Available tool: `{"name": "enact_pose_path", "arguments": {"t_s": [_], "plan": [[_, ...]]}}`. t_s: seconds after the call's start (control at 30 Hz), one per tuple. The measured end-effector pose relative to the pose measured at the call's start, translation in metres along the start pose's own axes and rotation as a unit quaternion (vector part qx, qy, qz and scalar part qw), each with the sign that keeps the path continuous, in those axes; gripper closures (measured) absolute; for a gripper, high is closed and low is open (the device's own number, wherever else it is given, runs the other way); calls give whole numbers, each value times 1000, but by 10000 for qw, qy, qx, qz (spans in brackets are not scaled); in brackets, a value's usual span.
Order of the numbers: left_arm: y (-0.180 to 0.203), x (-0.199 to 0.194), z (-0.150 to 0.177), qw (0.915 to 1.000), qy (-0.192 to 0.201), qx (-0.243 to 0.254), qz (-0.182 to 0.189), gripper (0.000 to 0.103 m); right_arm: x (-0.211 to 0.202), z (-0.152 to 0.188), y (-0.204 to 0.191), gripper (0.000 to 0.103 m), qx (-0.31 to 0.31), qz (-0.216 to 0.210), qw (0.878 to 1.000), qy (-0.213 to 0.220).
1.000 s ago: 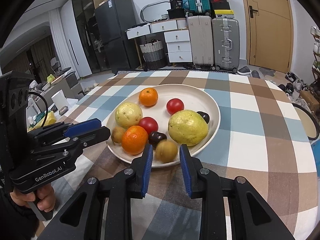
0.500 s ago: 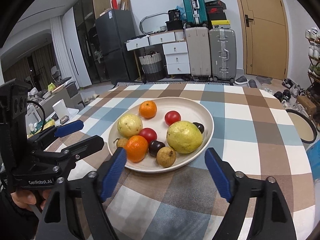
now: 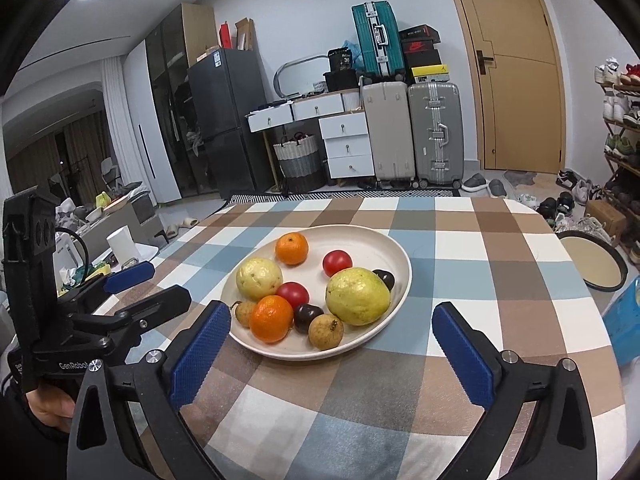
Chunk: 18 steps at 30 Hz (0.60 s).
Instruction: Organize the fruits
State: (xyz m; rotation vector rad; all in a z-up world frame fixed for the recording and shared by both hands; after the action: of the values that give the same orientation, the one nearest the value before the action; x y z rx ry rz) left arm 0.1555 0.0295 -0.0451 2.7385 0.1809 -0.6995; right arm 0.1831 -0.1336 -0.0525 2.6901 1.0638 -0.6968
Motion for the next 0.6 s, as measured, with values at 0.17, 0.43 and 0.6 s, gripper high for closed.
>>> {"name": "enact_pose_path", "arguments": {"t_s": [0.17, 0.43, 0.6], "plan": [[-3, -6, 1, 10000, 47, -31, -61, 1, -4, -1, 1, 0, 9, 26, 10000, 80], [-2, -10, 2, 10000, 52, 35, -53, 1, -4, -1, 3, 0, 19, 38, 9999, 103], [1, -11, 3, 9999, 54, 63, -56, 1, -5, -1, 3, 0, 19, 38, 9999, 96]]}}
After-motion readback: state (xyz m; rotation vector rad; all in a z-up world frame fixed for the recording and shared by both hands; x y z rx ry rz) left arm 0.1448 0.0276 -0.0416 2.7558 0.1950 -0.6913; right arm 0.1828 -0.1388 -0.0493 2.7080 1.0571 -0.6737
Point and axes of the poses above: each gripper's, at about its wrist camera, not at the fingertips, and x roughly the way its jaws point, y to its right, z to its underside, the point moved 8 cm from there along x, roughly the way its jaws point, and after that the axes turned 11 degrees about -x, right-handed, at the moved point
